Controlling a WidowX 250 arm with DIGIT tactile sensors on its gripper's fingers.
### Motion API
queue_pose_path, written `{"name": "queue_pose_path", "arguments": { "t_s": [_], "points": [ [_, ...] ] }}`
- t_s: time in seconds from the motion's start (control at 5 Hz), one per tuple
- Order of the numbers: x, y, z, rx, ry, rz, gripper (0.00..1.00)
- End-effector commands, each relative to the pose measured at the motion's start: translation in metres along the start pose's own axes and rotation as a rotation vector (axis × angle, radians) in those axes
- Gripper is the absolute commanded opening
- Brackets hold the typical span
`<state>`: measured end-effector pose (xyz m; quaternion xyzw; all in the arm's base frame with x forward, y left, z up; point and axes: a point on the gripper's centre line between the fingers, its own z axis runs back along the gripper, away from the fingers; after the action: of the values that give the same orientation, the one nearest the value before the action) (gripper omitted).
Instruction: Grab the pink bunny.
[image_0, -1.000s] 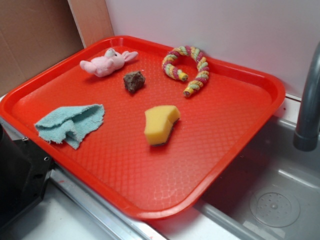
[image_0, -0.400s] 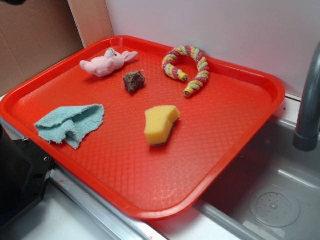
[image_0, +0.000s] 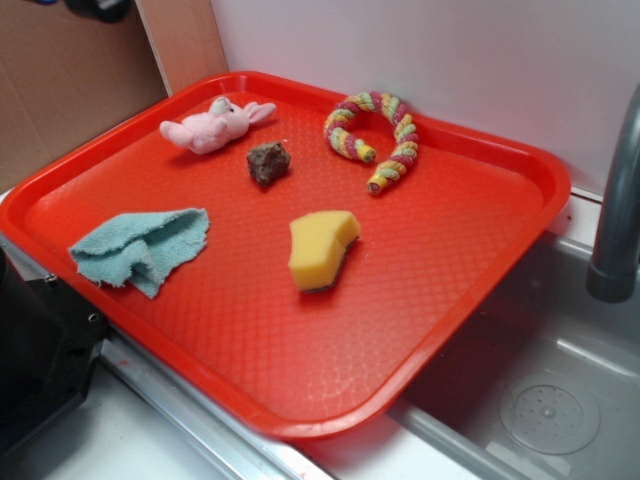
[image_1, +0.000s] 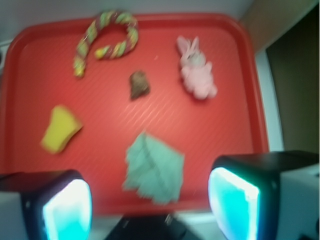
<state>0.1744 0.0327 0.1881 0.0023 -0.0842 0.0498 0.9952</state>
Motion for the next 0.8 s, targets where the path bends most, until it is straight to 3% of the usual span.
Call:
{"name": "queue_pose_path", "arguments": {
  "t_s": [0.0,0.2,0.6],
  "points": [
    [0.046,0.046,-0.051,0.046,-0.040,0.104,1.00],
    [0.057,0.060,-0.083,0.072,-0.023,0.144,1.00],
    [0.065,0.072,-0.134,0.045,0.008,0.152,1.00]
  ]
}}
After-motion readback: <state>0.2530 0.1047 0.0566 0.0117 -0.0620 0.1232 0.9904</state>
